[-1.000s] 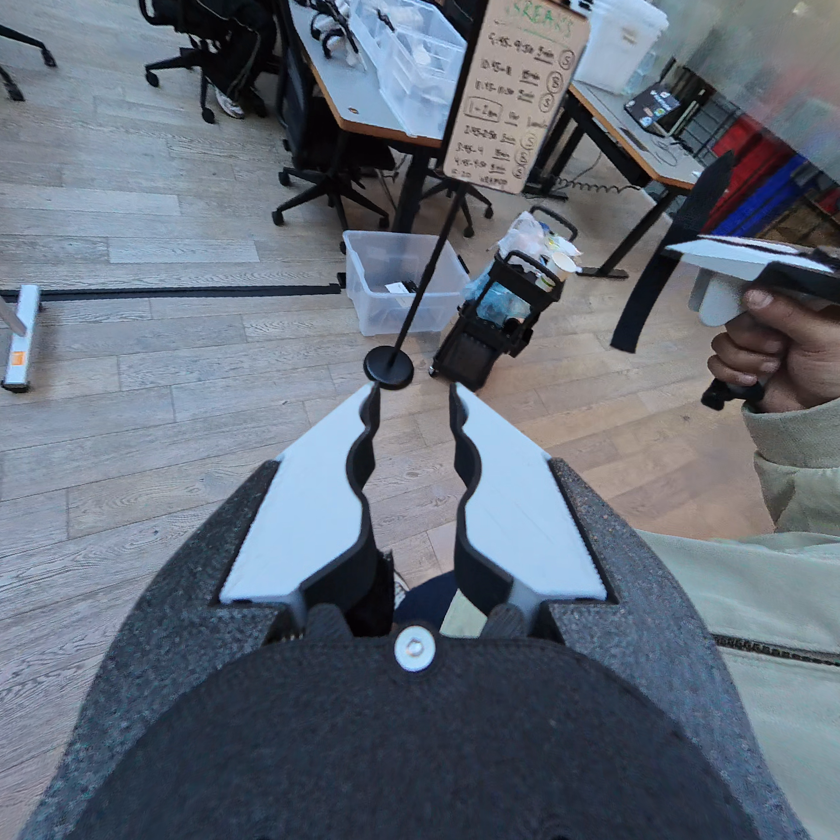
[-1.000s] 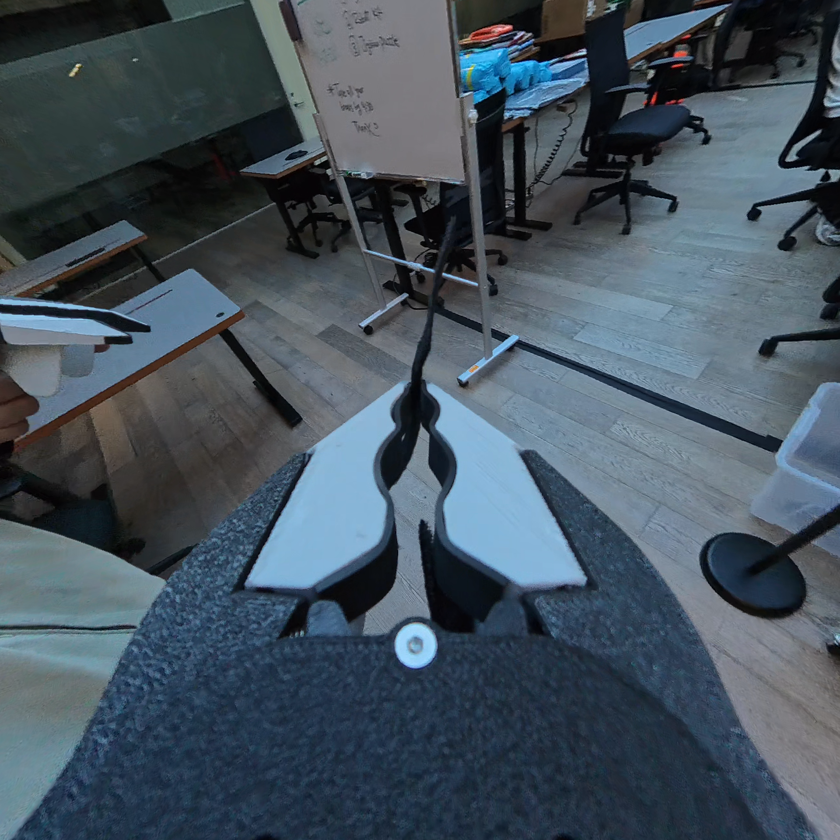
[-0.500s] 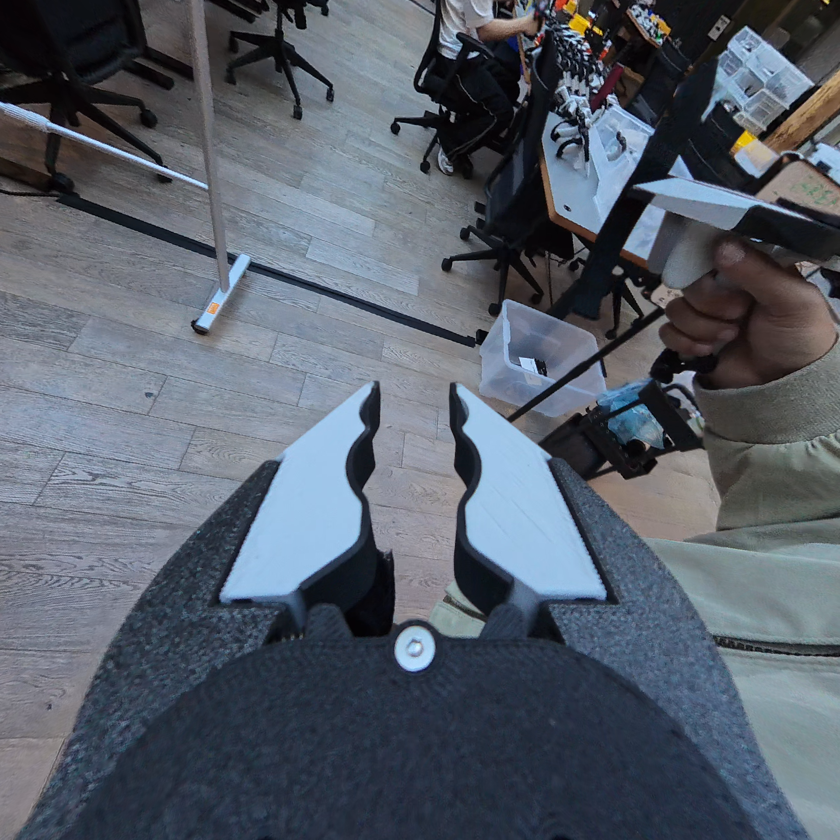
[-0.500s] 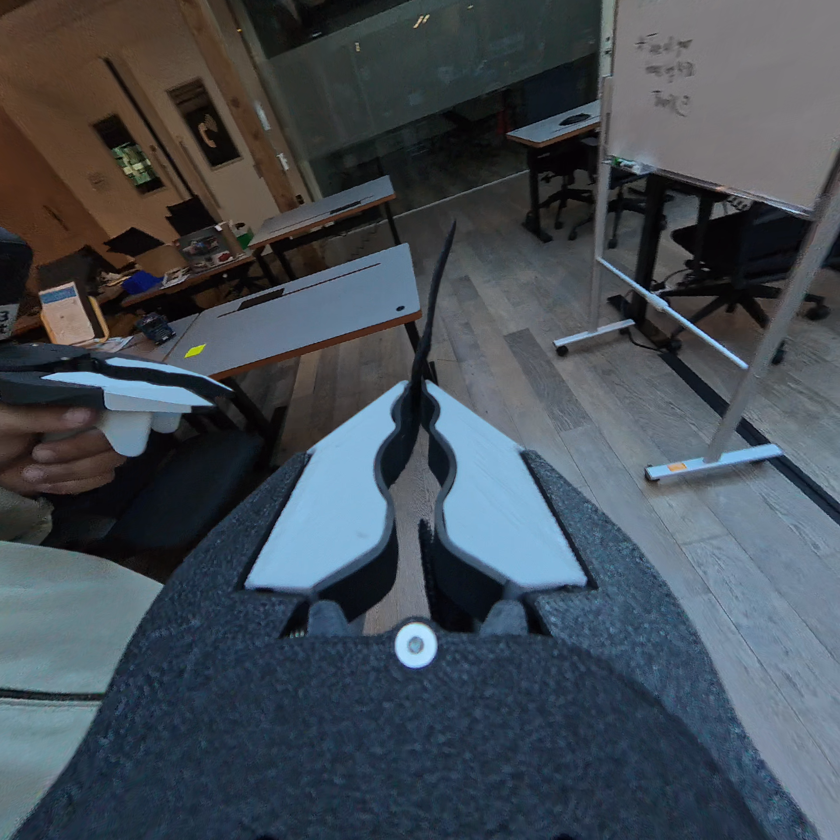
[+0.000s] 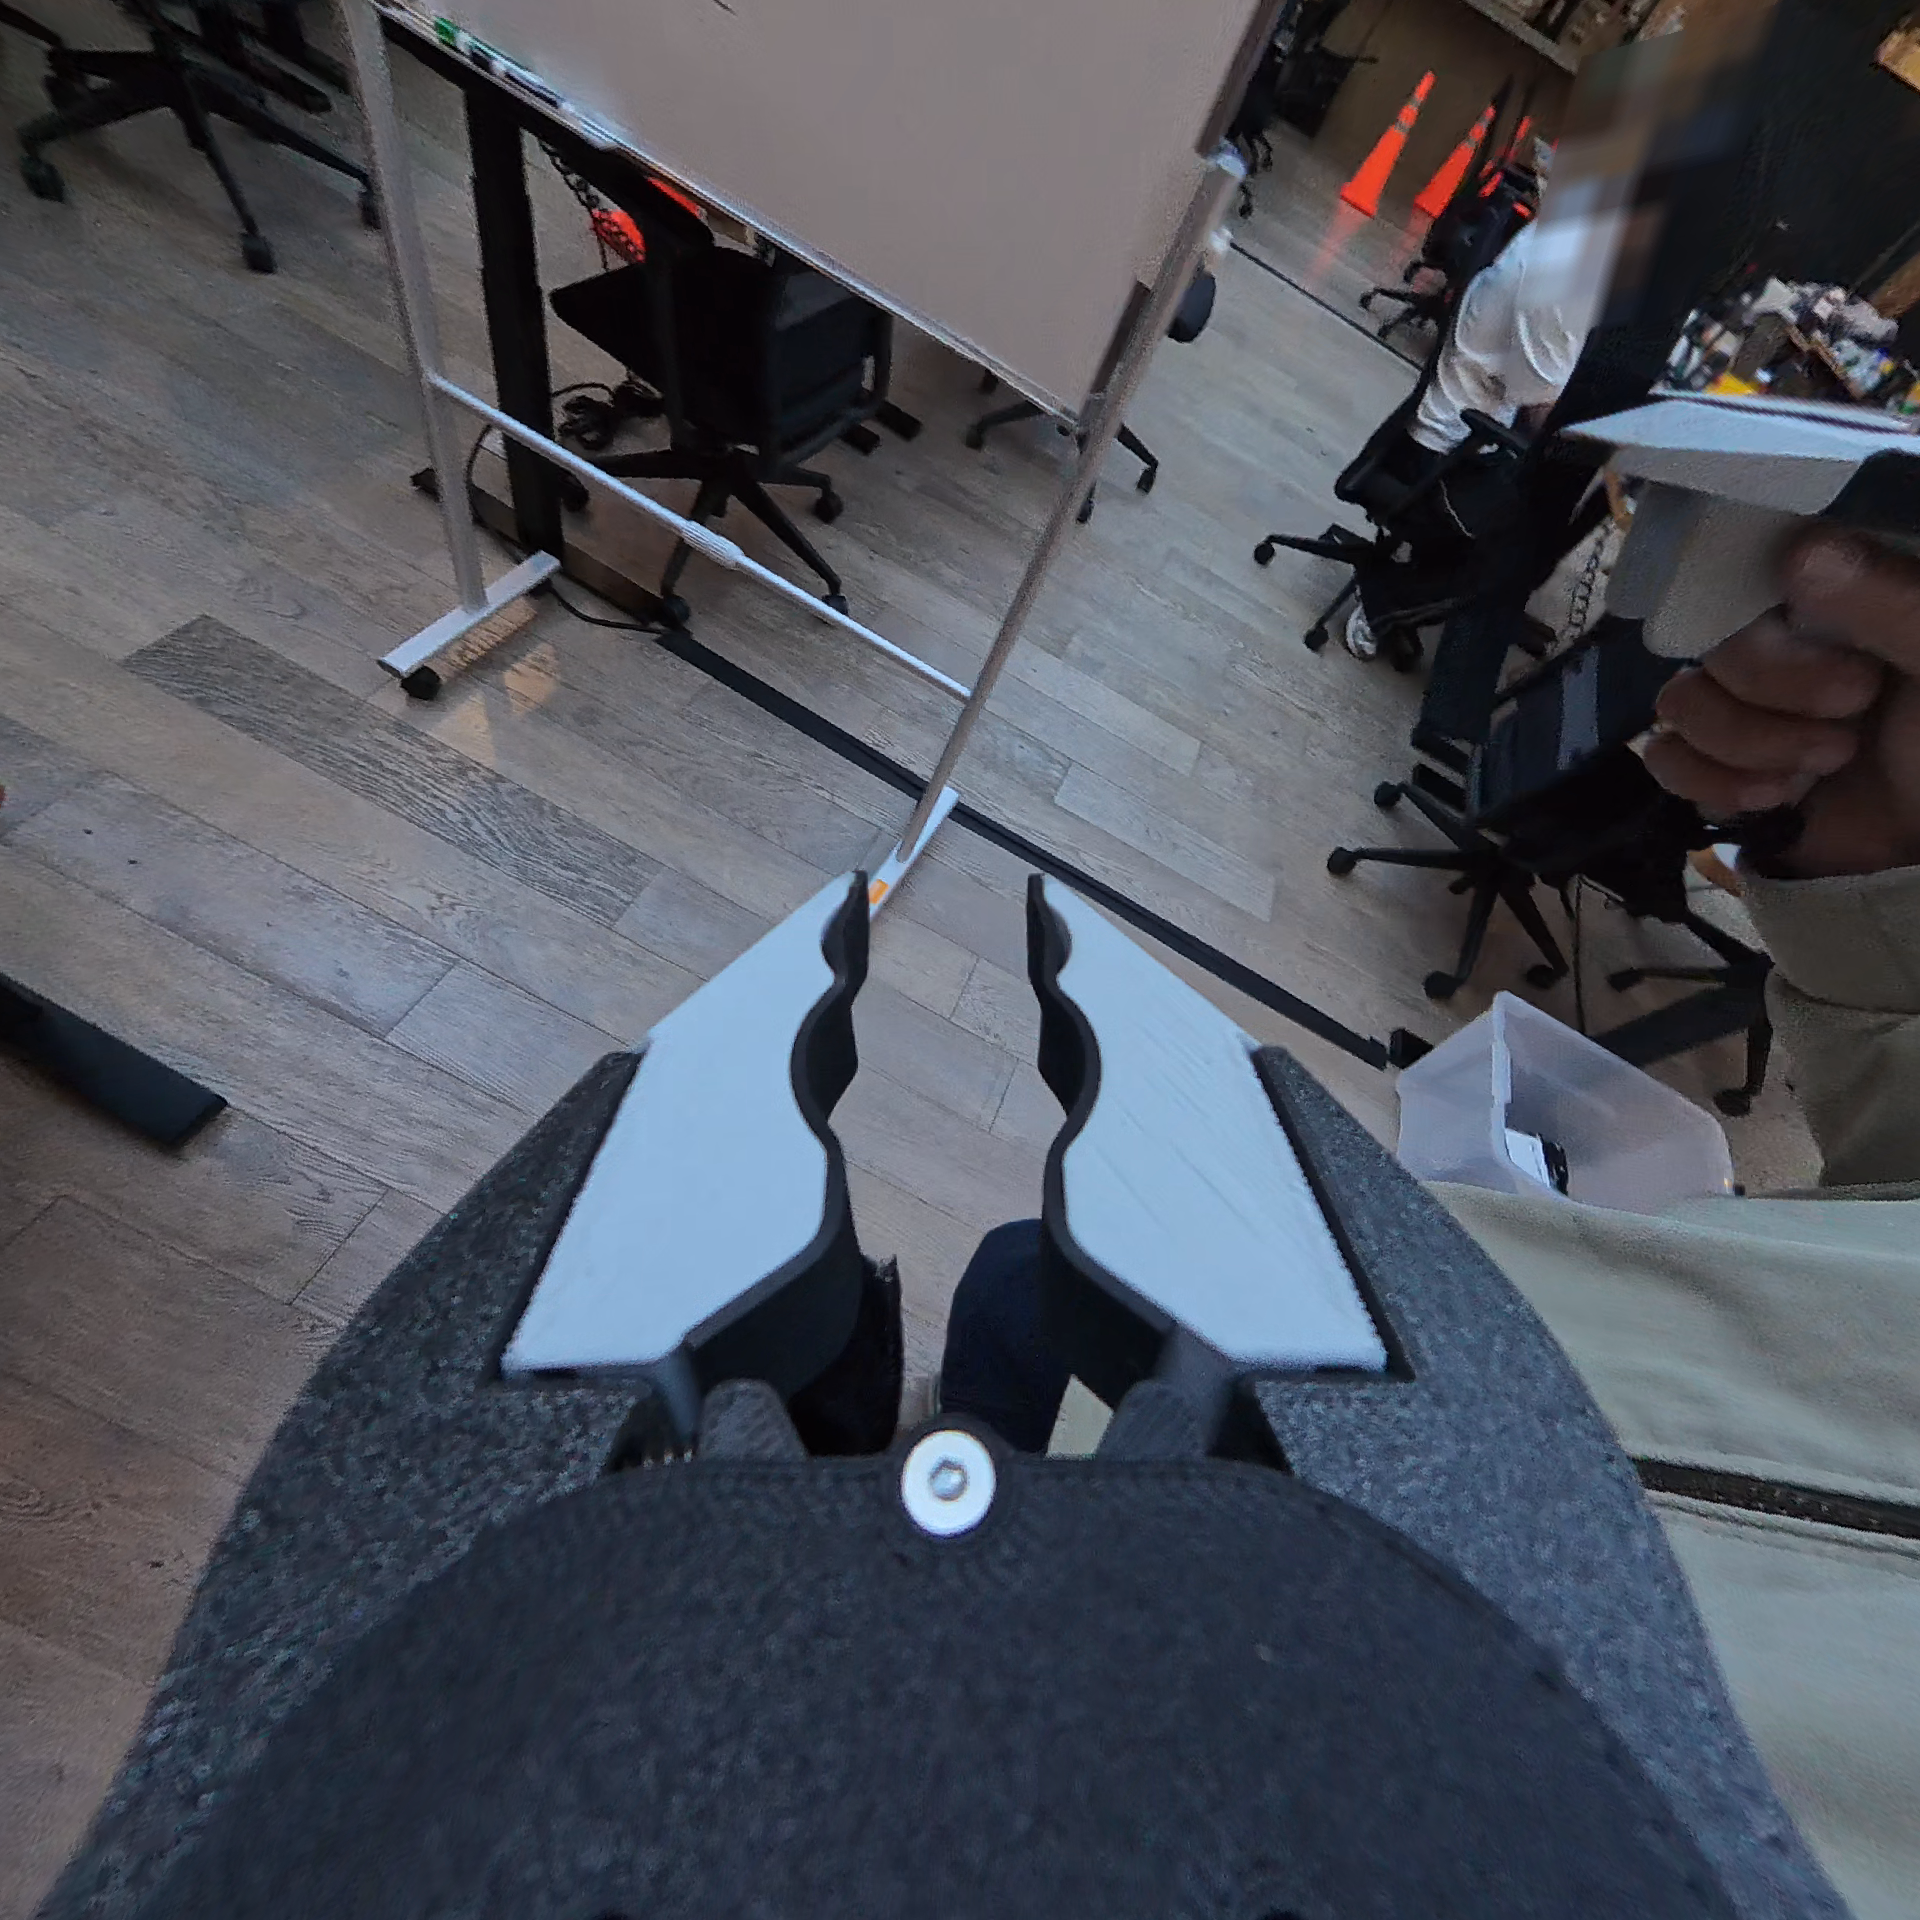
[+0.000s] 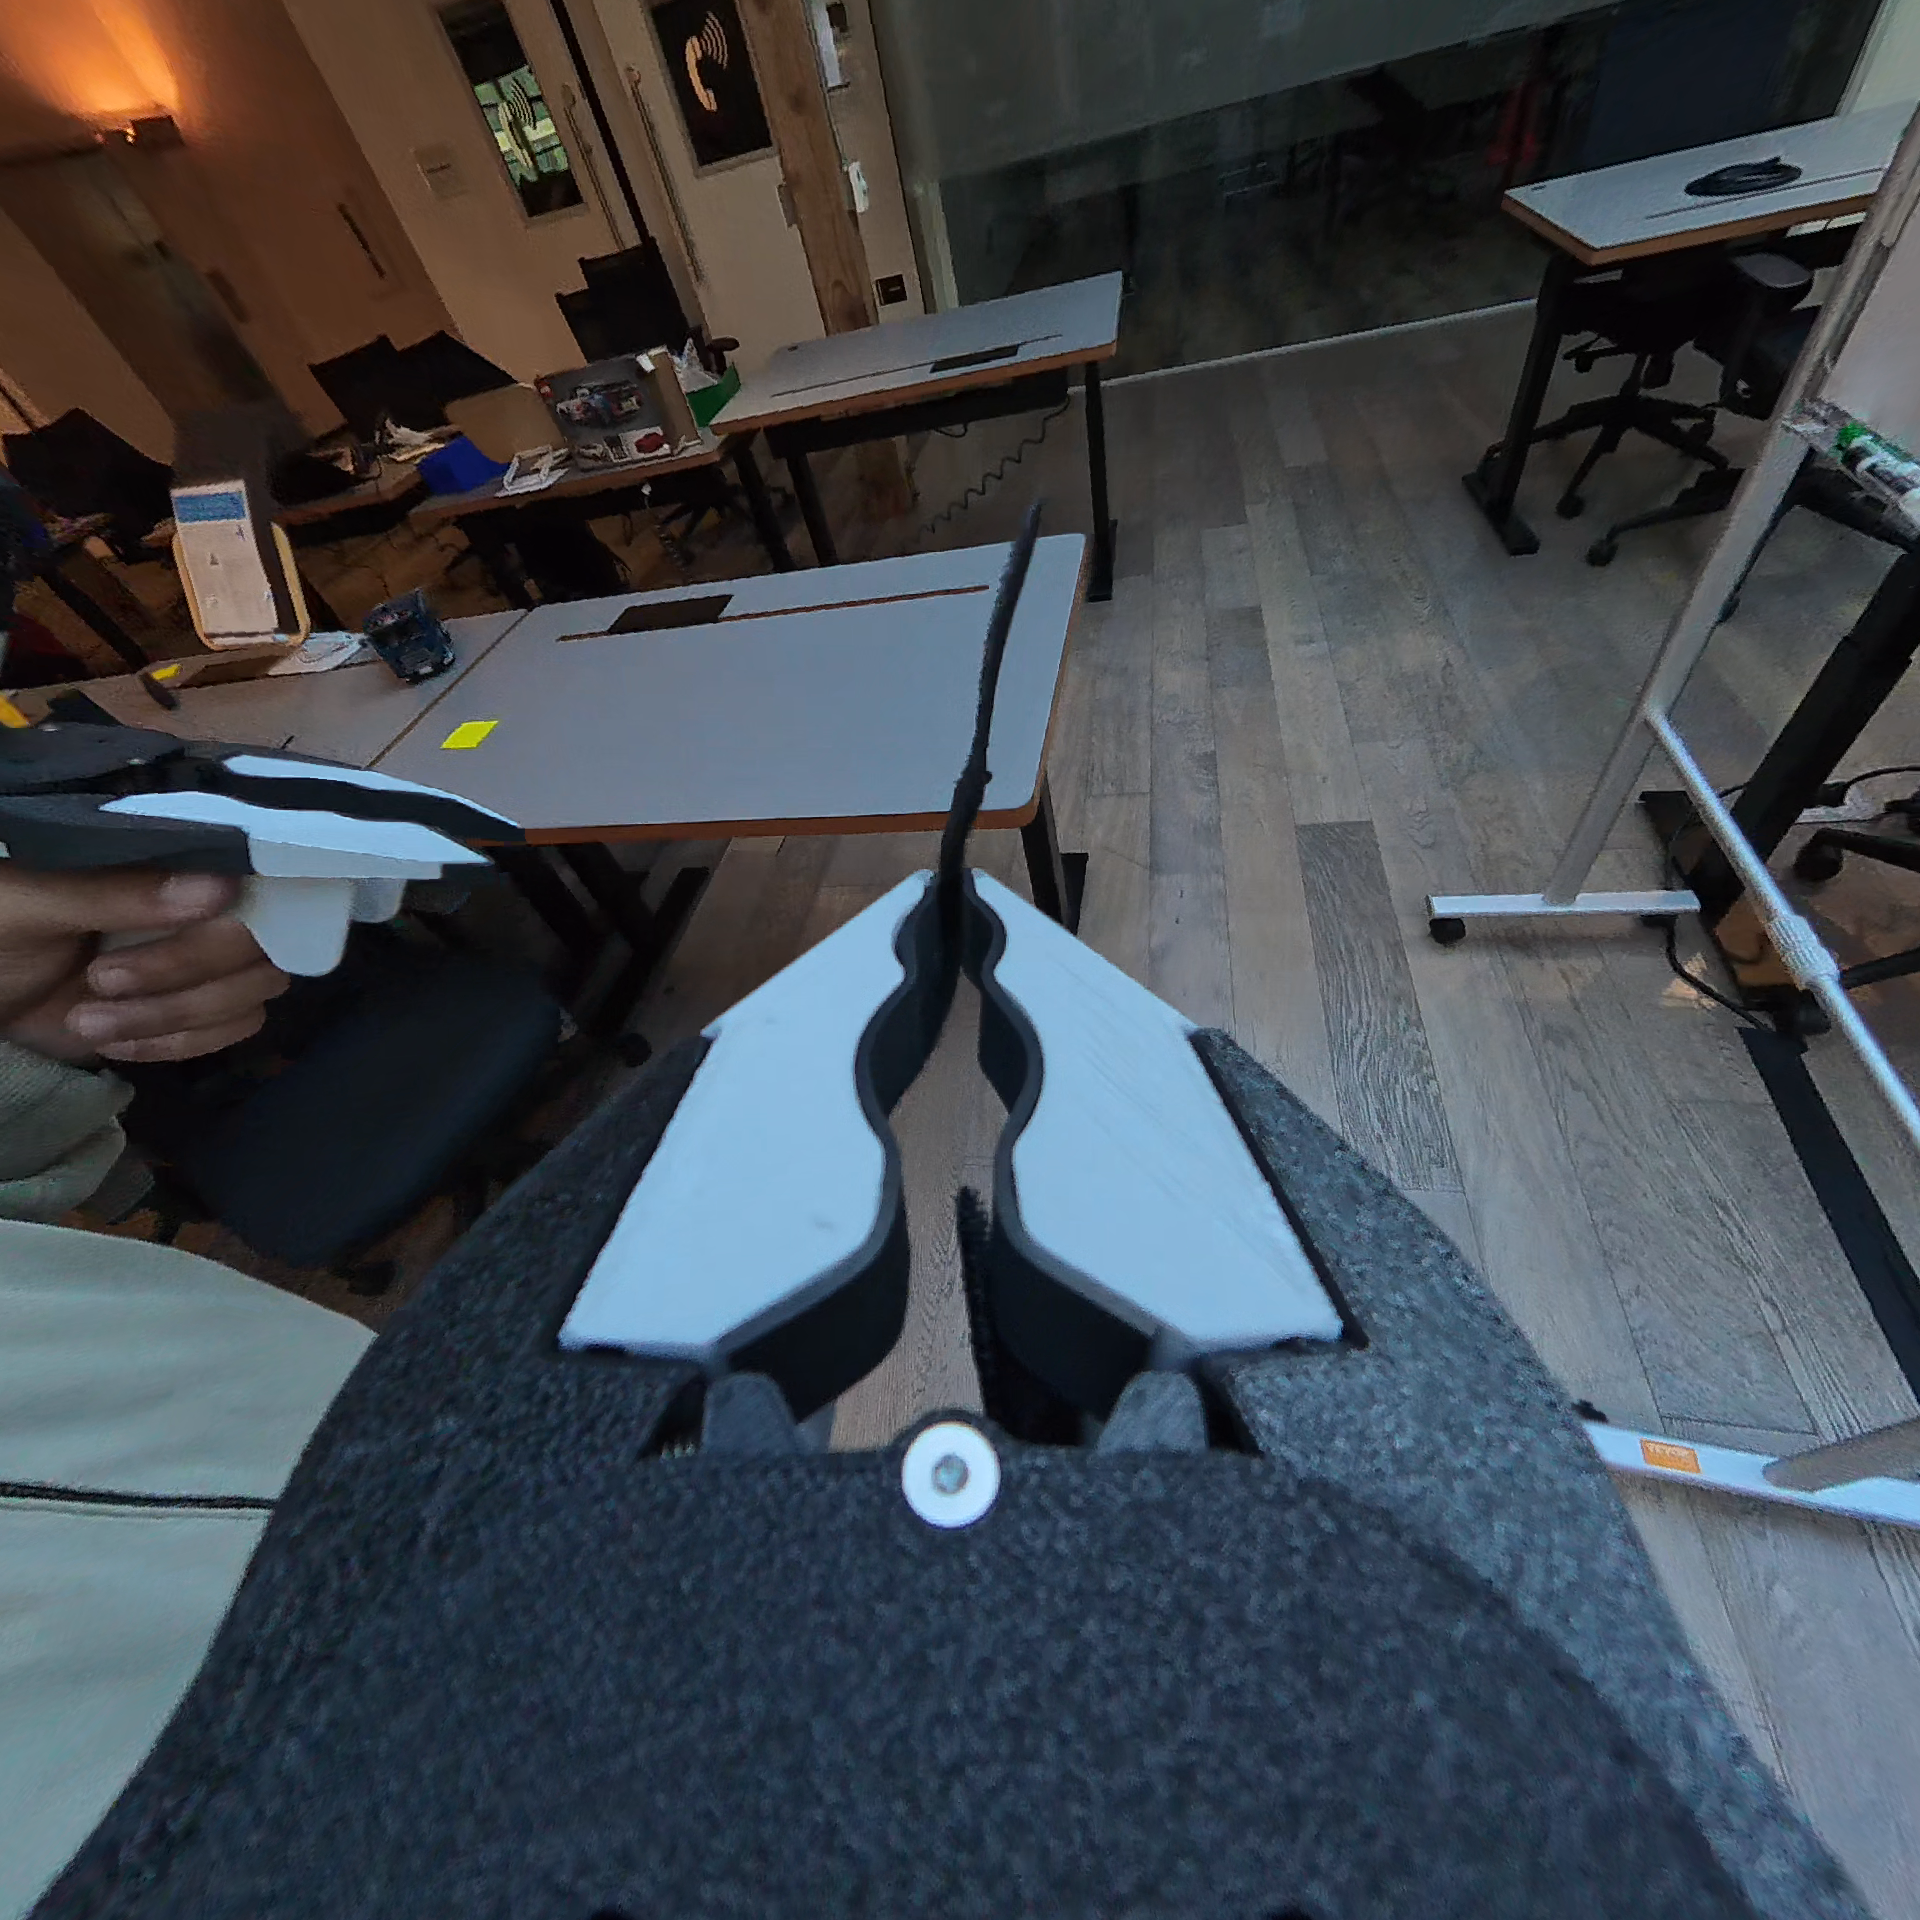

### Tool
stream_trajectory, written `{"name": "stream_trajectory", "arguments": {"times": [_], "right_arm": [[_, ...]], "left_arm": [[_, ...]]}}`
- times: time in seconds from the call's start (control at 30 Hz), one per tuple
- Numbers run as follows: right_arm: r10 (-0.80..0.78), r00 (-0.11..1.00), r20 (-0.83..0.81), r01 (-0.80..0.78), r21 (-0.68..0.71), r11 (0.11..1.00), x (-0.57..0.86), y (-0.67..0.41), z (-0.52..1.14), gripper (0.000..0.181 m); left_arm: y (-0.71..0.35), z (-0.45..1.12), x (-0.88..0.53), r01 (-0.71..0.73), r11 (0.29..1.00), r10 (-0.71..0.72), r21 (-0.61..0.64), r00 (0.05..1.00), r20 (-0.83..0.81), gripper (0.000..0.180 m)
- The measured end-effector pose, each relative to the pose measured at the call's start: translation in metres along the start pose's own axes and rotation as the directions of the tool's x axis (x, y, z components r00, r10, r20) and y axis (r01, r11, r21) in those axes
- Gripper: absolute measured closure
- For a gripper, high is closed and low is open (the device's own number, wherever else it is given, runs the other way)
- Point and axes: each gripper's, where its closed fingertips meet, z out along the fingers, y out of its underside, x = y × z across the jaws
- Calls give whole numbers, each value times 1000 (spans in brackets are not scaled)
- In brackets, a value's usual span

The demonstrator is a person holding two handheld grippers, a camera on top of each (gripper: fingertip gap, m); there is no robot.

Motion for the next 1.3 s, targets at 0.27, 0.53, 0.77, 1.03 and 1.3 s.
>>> {"name": "stream_trajectory", "arguments": {"times": [0.27,0.53,0.77,1.03,1.3], "right_arm": [[23,999,42,-23,1,1000,135,-40,195,180],[-10,997,78,10,-6,1000,295,-125,420,180],[-132,968,212,136,-2,991,375,-231,611,180],[-256,945,202,266,-23,964,460,-273,845,179],[-230,970,77,233,-34,972,580,-398,1062,179]], "left_arm": [[-90,116,-140,72,997,-75,39,995,72,150],[-234,297,-298,-30,998,35,-47,994,108,150],[-344,391,-436,12,999,-5,-53,991,132,150],[-450,524,-646,52,998,-47,-34,989,142,150],[-628,643,-872,32,999,-30,-11,994,102,150]]}}
